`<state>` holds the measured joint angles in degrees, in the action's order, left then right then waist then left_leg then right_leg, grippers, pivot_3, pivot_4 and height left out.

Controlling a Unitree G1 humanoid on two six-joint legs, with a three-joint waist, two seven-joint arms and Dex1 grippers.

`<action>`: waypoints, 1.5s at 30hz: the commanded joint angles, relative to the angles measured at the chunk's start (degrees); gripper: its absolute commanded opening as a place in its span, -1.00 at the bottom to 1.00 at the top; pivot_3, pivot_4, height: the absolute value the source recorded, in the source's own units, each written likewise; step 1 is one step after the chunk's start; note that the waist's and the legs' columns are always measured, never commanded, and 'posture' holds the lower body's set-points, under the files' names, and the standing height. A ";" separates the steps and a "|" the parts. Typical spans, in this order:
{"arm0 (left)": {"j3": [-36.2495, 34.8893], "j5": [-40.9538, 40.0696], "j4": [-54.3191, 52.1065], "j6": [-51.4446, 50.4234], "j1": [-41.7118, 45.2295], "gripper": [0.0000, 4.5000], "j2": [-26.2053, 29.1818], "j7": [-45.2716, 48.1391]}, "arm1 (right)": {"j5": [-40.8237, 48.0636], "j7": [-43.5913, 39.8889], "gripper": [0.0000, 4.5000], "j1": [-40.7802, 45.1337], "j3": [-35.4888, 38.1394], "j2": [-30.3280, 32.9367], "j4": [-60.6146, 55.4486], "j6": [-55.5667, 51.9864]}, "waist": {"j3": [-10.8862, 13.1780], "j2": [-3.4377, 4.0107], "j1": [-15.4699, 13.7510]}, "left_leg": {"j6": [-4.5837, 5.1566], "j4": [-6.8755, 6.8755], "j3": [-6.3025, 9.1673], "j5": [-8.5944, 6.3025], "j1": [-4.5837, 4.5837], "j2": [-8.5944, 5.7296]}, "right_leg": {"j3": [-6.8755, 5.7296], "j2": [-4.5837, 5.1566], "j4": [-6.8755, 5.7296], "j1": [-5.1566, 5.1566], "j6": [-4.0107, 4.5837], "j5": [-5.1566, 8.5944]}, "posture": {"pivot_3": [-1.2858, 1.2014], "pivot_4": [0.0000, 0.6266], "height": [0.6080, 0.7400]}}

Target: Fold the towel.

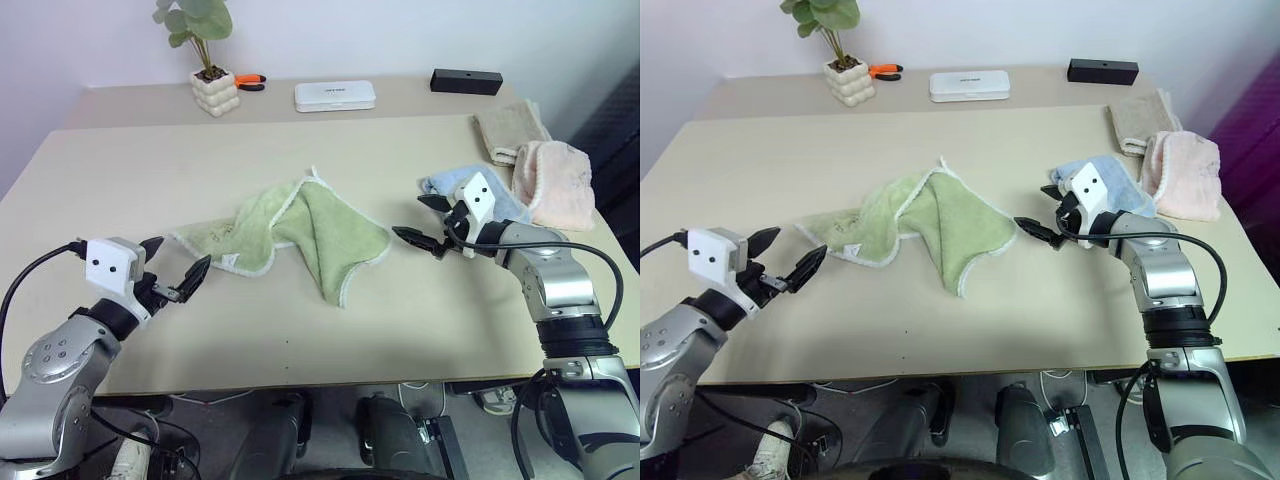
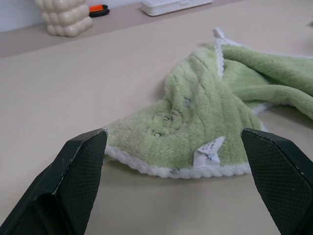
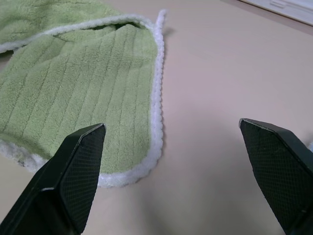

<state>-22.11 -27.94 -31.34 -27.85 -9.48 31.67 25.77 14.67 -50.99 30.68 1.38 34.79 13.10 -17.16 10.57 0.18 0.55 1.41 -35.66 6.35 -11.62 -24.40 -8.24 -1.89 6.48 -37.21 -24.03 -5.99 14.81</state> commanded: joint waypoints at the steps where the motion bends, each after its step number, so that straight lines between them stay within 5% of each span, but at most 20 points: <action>1: -1.54 0.21 -2.67 1.08 -0.67 0.98 0.04 -0.40 | 0.11 -0.09 1.00 2.01 -0.02 -1.09 -0.49 1.55 | 0.00 0.00 0.07 | 0.00 0.00 0.00 0.00 0.00 0.00 | 0.00 0.00 0.00 0.00 0.00 0.00 | 0.03 -0.52 0.94; 8: 0.89 0.72 -4.27 0.46 0.60 0.98 0.83 -0.48 | -0.38 0.61 1.00 4.15 -0.19 -2.59 0.98 2.14 | 0.00 0.00 -0.21 | 0.00 -0.01 -0.01 0.00 0.00 0.00 | 0.01 0.00 0.01 0.01 0.00 0.00 | 0.03 -0.52 0.94; 16: 16.89 4.22 -6.52 -0.99 6.41 0.98 6.72 7.14 | 2.31 1.44 1.00 -1.70 1.11 -1.15 -9.14 -4.61 | -0.03 -0.05 -1.39 | 0.00 -0.01 -0.06 -0.01 -0.01 -0.01 | 0.06 0.00 0.03 0.00 0.00 0.00 | 0.03 -0.52 0.94; 23: 26.11 14.05 2.53 2.43 14.49 0.98 8.01 8.03 | 2.20 5.77 1.00 -6.34 2.58 -0.66 -16.31 -7.47 | -0.04 -0.03 -1.10 | 0.01 0.01 -0.08 -0.02 0.00 0.01 | 0.08 -0.01 0.00 -0.04 0.00 0.00 | 0.03 -0.52 0.94; 35: 28.37 17.95 19.41 5.37 19.97 0.98 5.41 11.25 | 1.30 9.21 1.00 -5.38 1.63 -3.28 -16.58 -5.88 | -0.04 -0.03 -1.24 | 0.02 0.02 -0.07 -0.01 0.00 0.00 | 0.08 -0.02 -0.01 -0.05 -0.02 -0.01 | 0.03 -0.52 0.94; 38: 28.92 18.50 22.09 6.51 20.71 0.61 4.64 12.53 | 1.59 10.13 1.00 -5.58 1.64 -3.75 -17.95 -6.34 | -0.04 -0.04 -1.30 | 0.02 -0.02 -0.07 -0.01 0.00 0.00 | 0.08 -0.02 -0.01 -0.02 -0.02 -0.02 | 0.03 -0.52 0.94; 45: 27.64 20.30 23.93 9.28 20.76 -0.96 3.84 11.63 | 1.57 9.89 1.00 -5.30 0.84 -3.44 -18.99 -7.29 | -0.05 -0.03 -1.10 | 0.02 -0.03 -0.07 -0.01 0.01 0.00 | 0.08 -0.02 -0.03 -0.02 -0.02 -0.02 | 0.03 -0.52 0.94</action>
<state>6.97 -8.95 -7.40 -19.37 11.84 34.81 38.03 15.91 -40.95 24.09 2.40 31.09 -2.72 -24.68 10.52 0.14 -0.55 1.43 -35.68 6.28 -11.63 -24.39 -8.24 -1.81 6.46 -37.25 -24.07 -6.01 14.79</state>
